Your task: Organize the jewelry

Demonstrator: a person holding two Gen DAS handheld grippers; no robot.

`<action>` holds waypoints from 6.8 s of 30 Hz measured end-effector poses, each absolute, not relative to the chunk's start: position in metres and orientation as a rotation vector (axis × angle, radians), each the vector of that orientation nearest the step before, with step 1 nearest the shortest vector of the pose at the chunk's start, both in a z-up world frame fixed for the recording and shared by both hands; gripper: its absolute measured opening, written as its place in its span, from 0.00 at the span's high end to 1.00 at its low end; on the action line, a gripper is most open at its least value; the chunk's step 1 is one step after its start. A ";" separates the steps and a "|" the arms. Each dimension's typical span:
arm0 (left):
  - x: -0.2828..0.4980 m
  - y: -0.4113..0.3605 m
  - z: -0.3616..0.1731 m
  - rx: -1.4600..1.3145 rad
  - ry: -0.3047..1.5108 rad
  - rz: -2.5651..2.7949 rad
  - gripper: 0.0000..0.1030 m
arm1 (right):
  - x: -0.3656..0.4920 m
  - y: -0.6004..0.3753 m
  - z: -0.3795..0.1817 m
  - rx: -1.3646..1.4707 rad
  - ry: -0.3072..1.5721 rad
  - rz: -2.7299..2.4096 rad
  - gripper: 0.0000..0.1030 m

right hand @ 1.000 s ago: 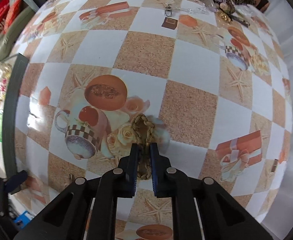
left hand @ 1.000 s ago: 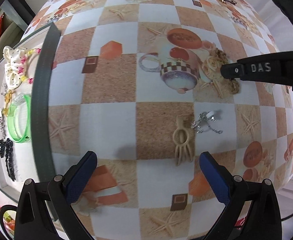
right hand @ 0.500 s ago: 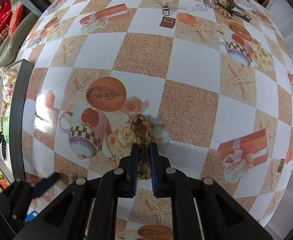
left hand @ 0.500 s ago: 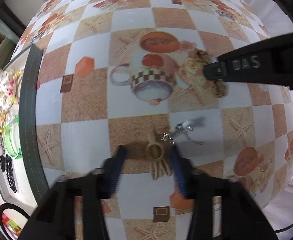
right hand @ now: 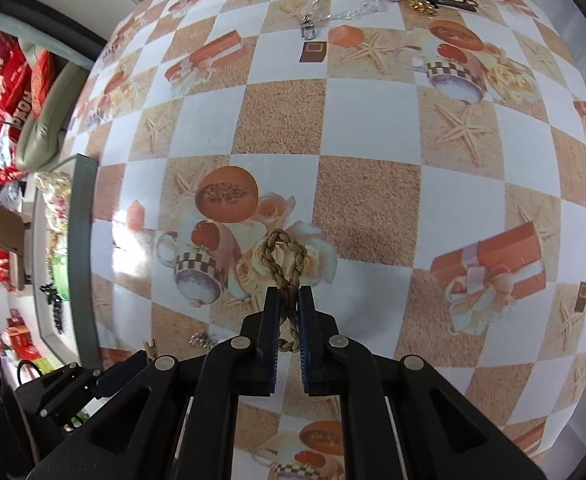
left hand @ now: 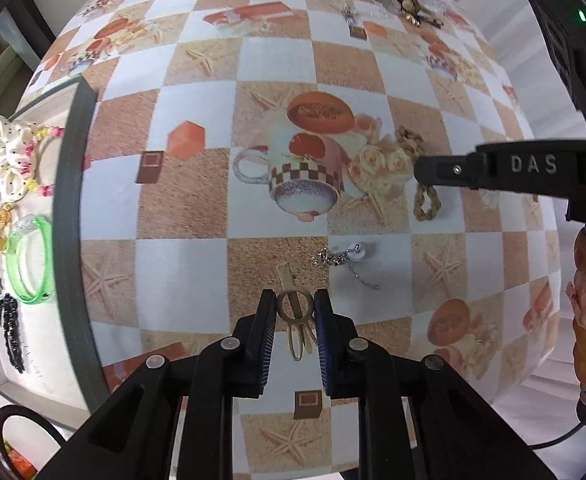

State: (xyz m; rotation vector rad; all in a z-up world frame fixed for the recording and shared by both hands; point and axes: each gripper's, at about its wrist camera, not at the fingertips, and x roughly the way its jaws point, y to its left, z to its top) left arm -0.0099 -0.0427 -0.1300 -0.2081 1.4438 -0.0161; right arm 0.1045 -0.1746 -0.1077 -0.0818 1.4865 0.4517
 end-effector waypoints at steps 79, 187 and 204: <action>-0.123 0.186 -0.093 -0.276 1.350 0.101 0.77 | -0.034 0.035 -0.066 -0.196 1.448 0.612 0.91; -0.103 0.180 -0.089 -0.140 1.387 0.223 0.00 | -0.026 0.042 -0.072 -0.190 1.512 0.579 0.42; -0.109 0.198 -0.026 -0.172 1.324 0.302 0.00 | -0.043 0.065 -0.012 -0.385 1.348 0.578 0.18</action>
